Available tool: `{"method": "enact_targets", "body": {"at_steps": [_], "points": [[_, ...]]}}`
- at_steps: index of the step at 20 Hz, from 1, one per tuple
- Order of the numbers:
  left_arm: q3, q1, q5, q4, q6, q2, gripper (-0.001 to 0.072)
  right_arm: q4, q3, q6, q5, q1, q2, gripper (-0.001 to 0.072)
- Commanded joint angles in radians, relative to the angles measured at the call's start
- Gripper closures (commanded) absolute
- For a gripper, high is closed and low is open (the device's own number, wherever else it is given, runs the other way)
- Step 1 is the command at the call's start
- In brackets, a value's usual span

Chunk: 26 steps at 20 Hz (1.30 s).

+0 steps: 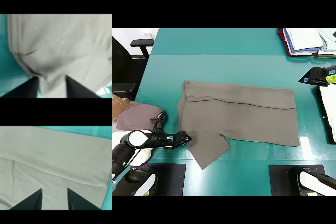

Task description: Fold the shirts.

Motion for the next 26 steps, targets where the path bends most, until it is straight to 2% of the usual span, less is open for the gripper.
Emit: {"method": "enact_targets", "body": {"at_steps": [1, 2, 6, 8, 10, 11, 12, 13, 17, 21, 22, 24, 26], "points": [[-0.005, 0.0, 0.033, -0.048, 0.042, 0.001, 0.0626, 0.001, 0.0, 0.001, 0.003, 0.001, 0.001, 0.0353], [-0.005, 0.0, 0.036, -0.049, 0.048, 0.001, 0.0681, 0.001, 0.0, 0.001, 0.012, 0.001, 0.0, 0.0353], [0.064, 0.0, -0.041, -0.033, 0.055, 0.002, 0.0683, -0.01, -0.036, 0.0, 0.089, -0.063, 0.009, 0.0352], [0.141, 0.0, -0.11, 0.019, 0.077, 0.002, 0.0683, -0.021, -0.161, 0.001, 0.101, -0.144, 0.055, 0.0353], [0.204, 0.0, -0.141, 0.068, 0.077, 0.002, 0.0682, -0.1, -0.334, 0.001, 0.084, -0.243, 0.111, 0.0344], [0.224, 0.0, -0.139, 0.072, 0.083, 0.002, 0.0682, -0.135, -0.422, 0.001, 0.07, -0.296, 0.134, 0.0307], [0.234, 0.0, -0.133, 0.071, 0.088, 0.002, 0.0682, -0.155, -0.507, 0.001, 0.056, -0.354, 0.151, 0.0203], [0.237, 0.0, -0.128, 0.071, 0.088, 0.002, 0.0682, -0.16, -0.591, 0.002, 0.047, -0.417, 0.161, 0.0176], [0.236, 0.0, -0.107, 0.071, 0.094, 0.002, 0.0682, -0.148, -0.793, 0.002, 0.03, -0.565, 0.116, 0.0209], [0.236, 0.0, -0.108, 0.072, 0.094, 0.002, 0.0682, -0.029, -0.863, 0.002, -0.049, -0.517, 0.032, 0.0214], [0.236, 0.0, -0.109, 0.073, 0.094, 0.002, 0.0682, -0.005, -0.862, 0.001, -0.069, -0.478, 0.013, 0.0293], [0.236, 0.0, -0.117, 0.077, 0.095, 0.002, 0.0682, 0.009, -0.84, 0.001, -0.099, -0.397, -0.008, 0.0348], [0.237, 0.0, -0.153, 0.089, 0.102, 0.002, 0.0682, -0.014, -0.798, 0.002, -0.092, -0.324, -0.01, 0.0496]]}}
